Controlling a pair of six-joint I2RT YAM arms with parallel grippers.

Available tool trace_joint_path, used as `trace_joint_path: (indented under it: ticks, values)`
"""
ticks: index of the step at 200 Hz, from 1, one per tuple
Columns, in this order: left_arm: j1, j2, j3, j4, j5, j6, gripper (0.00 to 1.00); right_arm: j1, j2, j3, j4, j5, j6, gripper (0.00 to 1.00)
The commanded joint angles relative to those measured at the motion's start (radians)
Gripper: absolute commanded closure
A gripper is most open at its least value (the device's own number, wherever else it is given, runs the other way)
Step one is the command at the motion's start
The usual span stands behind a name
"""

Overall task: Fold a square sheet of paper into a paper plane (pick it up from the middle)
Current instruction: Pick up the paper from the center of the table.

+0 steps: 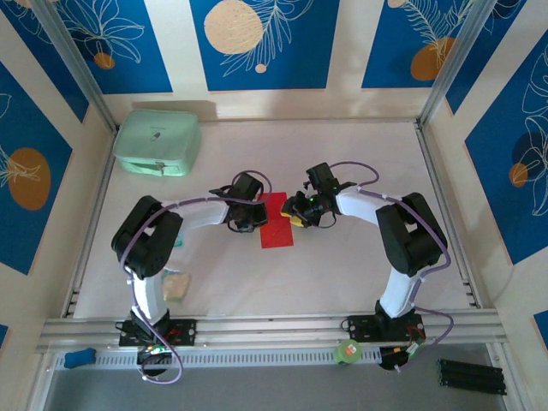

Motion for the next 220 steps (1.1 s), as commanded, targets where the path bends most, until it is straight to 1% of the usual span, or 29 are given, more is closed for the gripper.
trace_joint_path:
  ticks: [1,29,55,111,161,191,220]
  values:
    - [0.008,0.025,0.026,-0.044,-0.023,0.014,0.94,0.012,0.024,0.002,-0.010,-0.023,0.027,0.60]
    - [0.008,0.022,0.008,-0.053,-0.047,-0.012,0.94,0.026,0.038,0.009,-0.016,-0.021,0.035,0.60]
    - [0.008,0.022,-0.013,-0.031,-0.047,-0.043,0.95,0.047,0.062,0.027,-0.021,-0.019,0.041,0.59]
    - [0.009,0.005,-0.045,-0.007,-0.033,-0.085,0.95,0.080,0.095,0.069,-0.075,0.057,0.047,0.59]
    - [0.009,-0.006,-0.081,0.027,-0.019,-0.116,0.95,0.083,0.110,0.083,-0.062,0.058,0.038,0.66]
    - [0.009,-0.006,-0.083,0.031,-0.021,-0.120,0.95,0.087,0.120,0.100,-0.090,0.077,0.038,0.66]
    - [0.009,-0.005,-0.084,0.032,-0.019,-0.123,0.95,0.090,0.126,0.092,-0.062,0.063,0.038,0.66]
